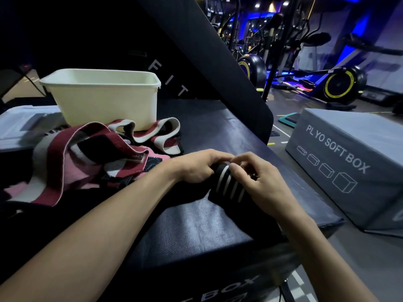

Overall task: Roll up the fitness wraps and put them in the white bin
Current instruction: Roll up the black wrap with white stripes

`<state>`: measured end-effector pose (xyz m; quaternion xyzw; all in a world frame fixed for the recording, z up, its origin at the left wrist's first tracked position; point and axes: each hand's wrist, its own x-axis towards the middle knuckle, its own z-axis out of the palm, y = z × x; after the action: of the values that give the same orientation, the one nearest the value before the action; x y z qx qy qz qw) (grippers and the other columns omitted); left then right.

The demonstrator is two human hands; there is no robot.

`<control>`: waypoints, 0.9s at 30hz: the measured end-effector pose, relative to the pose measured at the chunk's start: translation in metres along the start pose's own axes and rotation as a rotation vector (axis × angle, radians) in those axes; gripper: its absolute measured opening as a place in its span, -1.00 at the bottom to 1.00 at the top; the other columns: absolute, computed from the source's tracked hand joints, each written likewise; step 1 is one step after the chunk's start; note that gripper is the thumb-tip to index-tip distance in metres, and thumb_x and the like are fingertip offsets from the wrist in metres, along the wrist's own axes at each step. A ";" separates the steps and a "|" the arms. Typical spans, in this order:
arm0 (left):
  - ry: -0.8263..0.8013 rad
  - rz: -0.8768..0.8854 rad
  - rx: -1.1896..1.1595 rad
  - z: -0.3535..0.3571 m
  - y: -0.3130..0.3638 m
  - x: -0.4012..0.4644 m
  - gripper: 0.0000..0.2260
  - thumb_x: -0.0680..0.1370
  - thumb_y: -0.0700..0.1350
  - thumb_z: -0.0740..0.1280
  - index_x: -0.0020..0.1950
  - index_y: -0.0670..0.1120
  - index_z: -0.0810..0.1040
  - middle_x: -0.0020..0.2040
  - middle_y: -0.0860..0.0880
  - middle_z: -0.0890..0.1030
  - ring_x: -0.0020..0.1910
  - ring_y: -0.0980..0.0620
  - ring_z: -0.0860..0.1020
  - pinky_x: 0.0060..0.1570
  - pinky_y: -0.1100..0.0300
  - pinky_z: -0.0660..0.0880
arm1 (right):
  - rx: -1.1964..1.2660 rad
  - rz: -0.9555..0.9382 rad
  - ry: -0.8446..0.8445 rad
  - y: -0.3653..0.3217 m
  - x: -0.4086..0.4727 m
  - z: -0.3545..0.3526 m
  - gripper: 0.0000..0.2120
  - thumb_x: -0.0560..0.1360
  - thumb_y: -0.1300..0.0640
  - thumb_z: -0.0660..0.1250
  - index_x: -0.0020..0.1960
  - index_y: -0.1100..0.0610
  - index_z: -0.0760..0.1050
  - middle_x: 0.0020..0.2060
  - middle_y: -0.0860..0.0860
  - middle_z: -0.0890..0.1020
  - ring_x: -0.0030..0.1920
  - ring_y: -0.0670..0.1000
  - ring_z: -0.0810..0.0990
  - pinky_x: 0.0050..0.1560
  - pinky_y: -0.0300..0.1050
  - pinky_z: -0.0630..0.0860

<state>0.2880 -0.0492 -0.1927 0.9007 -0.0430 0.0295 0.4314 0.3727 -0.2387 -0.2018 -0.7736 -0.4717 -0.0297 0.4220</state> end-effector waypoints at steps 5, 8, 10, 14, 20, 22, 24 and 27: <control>0.013 0.010 0.012 -0.001 0.004 -0.002 -0.40 0.47 -0.41 0.26 0.48 -0.03 0.49 0.30 0.01 0.64 0.34 0.08 0.57 0.40 -0.02 0.47 | 0.021 0.020 0.085 0.001 0.002 0.000 -0.82 0.54 -0.07 0.43 -0.15 -0.02 0.52 -0.39 -0.14 0.56 -0.35 -0.14 0.53 -0.25 -0.18 0.42; 0.015 0.015 0.001 -0.001 0.004 -0.003 -0.36 0.45 -0.46 0.20 0.49 -0.05 0.48 0.33 -0.02 0.63 0.37 0.05 0.55 0.44 -0.03 0.44 | 0.027 0.006 0.159 0.002 0.004 0.000 -0.66 0.55 -0.07 0.45 -0.28 0.05 0.46 -0.42 -0.13 0.50 -0.39 -0.13 0.47 -0.29 -0.21 0.36; 0.015 0.006 0.002 0.000 0.003 -0.002 -0.33 0.42 -0.43 0.16 0.50 -0.05 0.47 0.35 -0.04 0.62 0.39 0.03 0.54 0.45 -0.05 0.43 | 0.001 -0.027 0.164 0.002 0.004 0.000 -0.62 0.57 -0.11 0.41 -0.31 0.03 0.41 -0.42 -0.14 0.48 -0.39 -0.12 0.44 -0.29 -0.16 0.35; 0.034 -0.039 0.040 0.000 -0.002 0.003 -0.36 0.48 -0.44 0.17 0.53 -0.04 0.43 0.35 -0.02 0.61 0.36 0.07 0.55 0.40 -0.01 0.47 | -0.136 -0.063 0.093 0.001 -0.005 -0.007 -0.63 0.50 -0.34 0.33 -0.15 -0.04 0.53 -0.28 -0.16 0.57 -0.24 -0.16 0.55 -0.20 -0.13 0.45; 0.022 -0.073 -0.045 0.001 -0.004 0.005 -0.39 0.56 -0.51 0.14 0.54 -0.06 0.40 0.04 0.15 0.67 -0.04 0.27 0.62 -0.02 0.37 0.48 | -0.076 -0.066 -0.134 0.015 -0.016 -0.020 -0.45 0.36 -0.32 0.48 0.28 -0.13 0.55 0.06 -0.21 0.50 0.10 -0.16 0.58 0.19 -0.13 0.52; 0.059 -0.052 -0.075 0.001 -0.001 0.005 -0.40 0.54 -0.53 0.13 0.51 -0.09 0.41 0.19 0.03 0.65 0.09 0.20 0.62 0.08 0.32 0.49 | -0.087 -0.051 -0.114 0.018 -0.013 -0.019 -0.46 0.37 -0.37 0.42 0.26 -0.15 0.56 0.06 -0.22 0.49 0.14 -0.11 0.55 0.23 -0.04 0.51; 0.163 -0.005 -0.046 -0.004 0.001 0.003 -0.41 0.51 -0.52 0.16 0.46 -0.08 0.47 0.31 -0.02 0.61 0.23 0.16 0.59 0.22 0.25 0.48 | -0.116 -0.026 -0.103 0.018 -0.010 -0.018 -0.46 0.36 -0.43 0.35 0.24 -0.18 0.56 0.06 -0.23 0.49 0.17 -0.06 0.49 0.28 0.01 0.46; 0.303 0.065 0.167 -0.020 0.016 -0.005 -0.53 0.50 -0.32 0.35 0.30 0.12 0.61 0.27 0.21 0.62 0.27 0.22 0.54 0.21 0.20 0.49 | -0.172 -0.001 -0.106 0.021 -0.007 -0.018 -0.42 0.34 -0.50 0.29 0.23 -0.22 0.56 0.07 -0.26 0.46 0.16 -0.07 0.38 0.34 0.06 0.36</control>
<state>0.2807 -0.0434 -0.1688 0.9168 -0.0039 0.1822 0.3554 0.3907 -0.2604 -0.2062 -0.8072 -0.4895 -0.0297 0.3284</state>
